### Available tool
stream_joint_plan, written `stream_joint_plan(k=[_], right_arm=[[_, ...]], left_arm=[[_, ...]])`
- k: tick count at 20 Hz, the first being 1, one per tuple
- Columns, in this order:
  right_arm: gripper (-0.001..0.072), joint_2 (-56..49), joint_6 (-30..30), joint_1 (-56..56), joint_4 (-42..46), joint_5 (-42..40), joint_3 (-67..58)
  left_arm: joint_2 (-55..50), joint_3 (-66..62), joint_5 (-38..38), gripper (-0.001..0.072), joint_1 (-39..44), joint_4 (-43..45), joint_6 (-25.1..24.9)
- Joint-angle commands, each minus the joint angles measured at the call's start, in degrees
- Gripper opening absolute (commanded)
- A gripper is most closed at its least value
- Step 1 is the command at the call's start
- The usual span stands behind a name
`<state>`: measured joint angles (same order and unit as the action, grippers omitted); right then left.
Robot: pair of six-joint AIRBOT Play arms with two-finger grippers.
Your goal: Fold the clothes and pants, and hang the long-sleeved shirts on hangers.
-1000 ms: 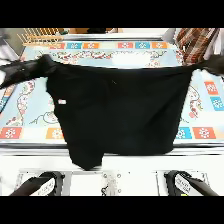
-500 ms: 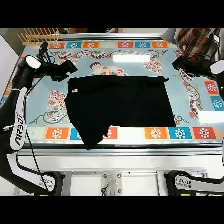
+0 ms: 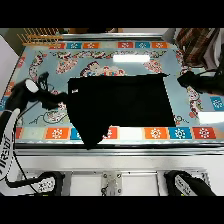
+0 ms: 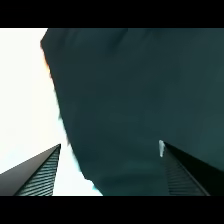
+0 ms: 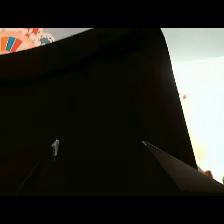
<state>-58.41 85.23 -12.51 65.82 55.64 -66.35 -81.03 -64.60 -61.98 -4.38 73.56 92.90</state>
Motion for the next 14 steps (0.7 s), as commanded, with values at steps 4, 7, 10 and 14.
stream_joint_plan(k=[4,7,10,14], right_arm=[[0.0576,11.23,0.13,0.00,-0.63,1.68,9.62],[0.0576,11.56,0.15,0.00,-1.31,1.68,9.62],[0.0576,11.56,0.17,0.00,-1.62,1.68,9.62],[0.0576,11.56,0.33,0.00,-2.01,1.68,9.62]], left_arm=[[3.76,18.80,6.49,0.0673,-0.09,-7.32,-0.63],[3.76,20.79,11.30,0.0673,0.00,-11.58,-0.96],[3.63,20.87,13.86,0.0673,0.33,-12.33,-0.92],[2.82,20.81,15.93,0.0673,3.19,-13.66,-0.94]])
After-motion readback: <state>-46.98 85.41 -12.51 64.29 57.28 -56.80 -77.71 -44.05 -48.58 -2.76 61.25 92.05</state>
